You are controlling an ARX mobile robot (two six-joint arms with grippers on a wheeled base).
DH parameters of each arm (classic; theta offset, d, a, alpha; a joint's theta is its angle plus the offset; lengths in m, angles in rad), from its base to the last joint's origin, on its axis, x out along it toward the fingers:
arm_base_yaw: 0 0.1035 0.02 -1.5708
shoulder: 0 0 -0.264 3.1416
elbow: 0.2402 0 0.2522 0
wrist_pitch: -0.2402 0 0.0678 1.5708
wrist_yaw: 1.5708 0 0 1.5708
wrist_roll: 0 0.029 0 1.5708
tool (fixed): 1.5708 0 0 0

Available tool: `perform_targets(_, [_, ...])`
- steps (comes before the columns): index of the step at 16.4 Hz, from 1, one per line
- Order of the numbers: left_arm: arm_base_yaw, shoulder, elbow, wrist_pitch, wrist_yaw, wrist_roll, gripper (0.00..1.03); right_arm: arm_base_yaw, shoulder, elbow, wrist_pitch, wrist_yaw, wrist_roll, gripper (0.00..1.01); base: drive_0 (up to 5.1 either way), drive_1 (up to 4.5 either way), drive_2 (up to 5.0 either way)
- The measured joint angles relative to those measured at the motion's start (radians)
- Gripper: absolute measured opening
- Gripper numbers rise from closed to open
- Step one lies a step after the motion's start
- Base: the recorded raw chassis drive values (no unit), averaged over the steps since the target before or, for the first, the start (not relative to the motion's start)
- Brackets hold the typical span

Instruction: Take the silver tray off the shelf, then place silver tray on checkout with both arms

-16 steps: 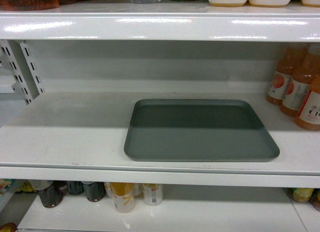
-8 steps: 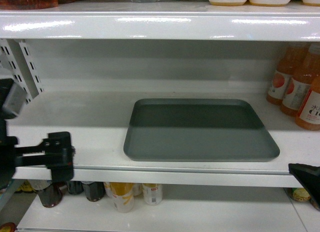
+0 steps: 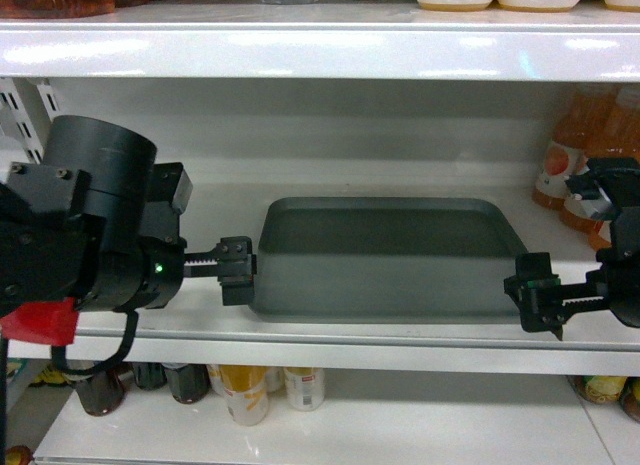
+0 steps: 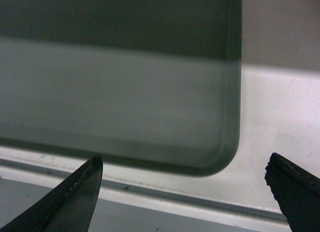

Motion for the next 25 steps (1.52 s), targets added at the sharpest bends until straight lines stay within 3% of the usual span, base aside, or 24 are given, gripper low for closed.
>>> perform_targets(2, [-0.012, 0.054, 0.08, -0.04, 0.022, -0.025, 0.98, 0.0, 0.071, 0.084, -0.032, 0.016, 0.002, 0.98, 0.0, 0.0, 0.0])
perform_targets(9, [-0.035, 0.191, 0.279, -0.177, 0.025, -0.036, 0.98, -0.006, 0.236, 0.336, -0.154, 0.116, 0.002, 0.98, 0.0, 0.0, 0.0])
perform_targets(10, [-0.037, 0.213, 0.33, -0.214, 0.024, -0.044, 0.98, -0.026, 0.291, 0.435, -0.238, 0.122, 0.003, 0.98, 0.0, 0.0, 0.0])
perform_targets(13, [-0.037, 0.234, 0.367, -0.249, 0.034, -0.05, 0.98, -0.037, 0.337, 0.513, -0.3, 0.127, 0.003, 0.98, 0.0, 0.0, 0.0])
perform_targets(17, [-0.033, 0.261, 0.431, -0.323, 0.074, -0.1, 0.98, -0.035, 0.38, 0.602, -0.397, 0.124, 0.009, 0.96, 0.0, 0.0, 0.0])
perform_targets(18, [-0.032, 0.276, 0.47, -0.399, 0.066, -0.105, 0.83, -0.024, 0.393, 0.633, -0.435, 0.126, 0.009, 0.58, 0.0, 0.0, 0.0])
perform_targets(21, [-0.035, 0.284, 0.481, -0.433, 0.034, -0.045, 0.53, -0.024, 0.397, 0.632, -0.425, 0.134, -0.005, 0.27, 0.0, 0.0, 0.0])
perform_targets(23, [-0.043, 0.284, 0.465, -0.401, 0.038, -0.051, 0.35, -0.024, 0.397, 0.62, -0.41, 0.137, -0.006, 0.09, 0.0, 0.0, 0.0])
perform_targets(25, [-0.046, 0.281, 0.447, -0.368, 0.061, -0.066, 0.17, -0.024, 0.397, 0.609, -0.393, 0.13, 0.011, 0.03, 0.0, 0.0, 0.0])
